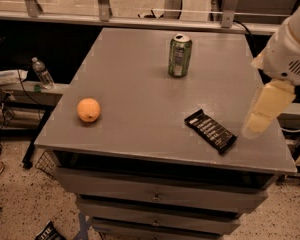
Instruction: Move rxbar chocolate near orange
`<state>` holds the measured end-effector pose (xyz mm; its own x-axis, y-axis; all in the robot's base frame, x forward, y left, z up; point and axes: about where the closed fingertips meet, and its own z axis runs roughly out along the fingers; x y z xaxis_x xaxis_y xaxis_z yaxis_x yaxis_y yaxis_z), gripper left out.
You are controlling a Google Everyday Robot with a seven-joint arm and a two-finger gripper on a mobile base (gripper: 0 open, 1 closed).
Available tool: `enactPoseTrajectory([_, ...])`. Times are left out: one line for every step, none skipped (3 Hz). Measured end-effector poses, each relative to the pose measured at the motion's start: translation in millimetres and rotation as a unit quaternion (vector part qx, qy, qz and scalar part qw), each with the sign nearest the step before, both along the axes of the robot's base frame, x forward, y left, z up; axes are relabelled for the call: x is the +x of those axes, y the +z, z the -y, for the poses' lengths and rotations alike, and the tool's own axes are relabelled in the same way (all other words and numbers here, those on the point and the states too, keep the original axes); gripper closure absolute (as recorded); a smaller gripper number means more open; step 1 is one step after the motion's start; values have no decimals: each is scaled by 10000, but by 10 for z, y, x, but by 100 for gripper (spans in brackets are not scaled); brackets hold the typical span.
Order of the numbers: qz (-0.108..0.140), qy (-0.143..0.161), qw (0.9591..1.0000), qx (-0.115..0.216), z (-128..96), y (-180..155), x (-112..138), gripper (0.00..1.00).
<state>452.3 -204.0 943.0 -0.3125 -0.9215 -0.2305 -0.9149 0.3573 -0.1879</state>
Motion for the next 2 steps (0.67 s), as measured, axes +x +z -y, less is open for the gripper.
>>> enactPoseTrajectory([-463,-611,9970,-135,-148,-567,97,0])
enactPoseTrajectory([-644,-1161,9903,-407,-217,-945,152,0])
